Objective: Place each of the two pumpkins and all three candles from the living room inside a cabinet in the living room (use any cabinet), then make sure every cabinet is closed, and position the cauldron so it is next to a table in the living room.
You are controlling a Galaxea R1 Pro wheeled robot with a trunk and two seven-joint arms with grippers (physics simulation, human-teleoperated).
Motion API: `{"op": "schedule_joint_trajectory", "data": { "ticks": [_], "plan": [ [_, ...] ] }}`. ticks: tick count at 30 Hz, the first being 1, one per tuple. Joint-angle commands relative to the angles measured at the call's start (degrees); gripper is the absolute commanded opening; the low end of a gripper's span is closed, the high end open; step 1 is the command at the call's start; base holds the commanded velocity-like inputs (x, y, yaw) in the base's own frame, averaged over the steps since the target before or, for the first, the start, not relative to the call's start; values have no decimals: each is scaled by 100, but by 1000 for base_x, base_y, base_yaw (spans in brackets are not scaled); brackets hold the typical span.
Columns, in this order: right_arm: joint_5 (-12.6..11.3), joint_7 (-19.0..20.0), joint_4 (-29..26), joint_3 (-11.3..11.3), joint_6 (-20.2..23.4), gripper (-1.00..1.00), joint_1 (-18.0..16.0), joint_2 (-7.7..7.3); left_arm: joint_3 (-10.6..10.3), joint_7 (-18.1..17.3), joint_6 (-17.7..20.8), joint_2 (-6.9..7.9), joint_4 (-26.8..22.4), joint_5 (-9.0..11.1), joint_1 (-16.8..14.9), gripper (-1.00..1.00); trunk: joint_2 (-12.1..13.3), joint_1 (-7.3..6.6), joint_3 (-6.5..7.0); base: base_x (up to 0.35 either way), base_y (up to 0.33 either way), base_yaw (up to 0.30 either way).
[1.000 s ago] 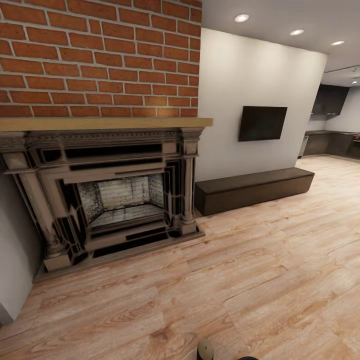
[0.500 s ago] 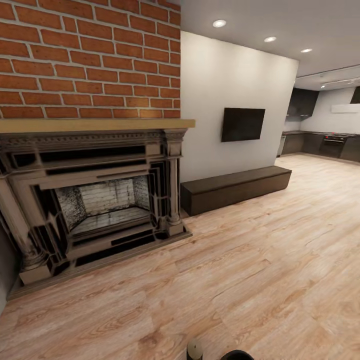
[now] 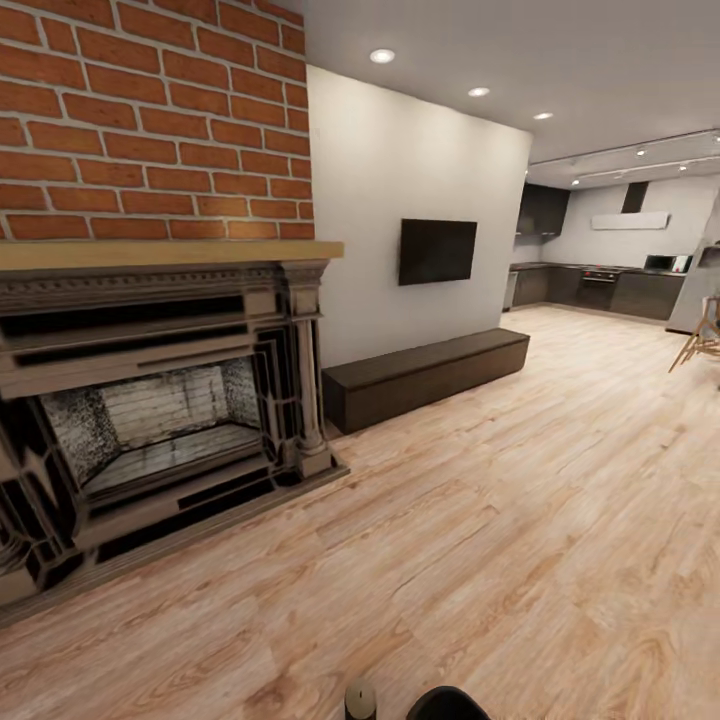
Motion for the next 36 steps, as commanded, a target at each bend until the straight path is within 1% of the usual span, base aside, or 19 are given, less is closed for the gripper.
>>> {"op": "schedule_joint_trajectory", "data": {
  "ticks": [1,9,18,29,31,34,36],
  "plan": [
    [-3,2,8,-3,-23,100,-5,1,-2,-2,-21,1,-5,-2,3,100,-3,0,-2,0,0,-278],
    [6,2,11,0,-42,100,-5,2,-3,-2,-61,1,-10,-4,2,100,-3,0,7,0,0,-261],
    [-3,1,11,0,-43,100,-5,4,6,-2,-63,46,-11,-4,0,100,-3,0,7,0,0,-142],
    [-3,1,11,0,-43,100,-5,3,-1,-2,-78,55,-11,-4,3,100,-3,0,7,0,0,-252],
    [-3,1,9,0,-49,100,-5,2,3,-2,-144,73,-11,-4,3,100,-3,0,7,0,0,-70],
    [-13,-12,8,-2,-132,100,-5,-3,10,0,-402,105,-12,-4,1,100,-3,0,7,0,0,-19],
    [-17,-41,7,-9,-162,100,-5,-4,13,2,-531,125,-96,-4,-23,100,-3,0,7,0,0,-6]
  ]
}}
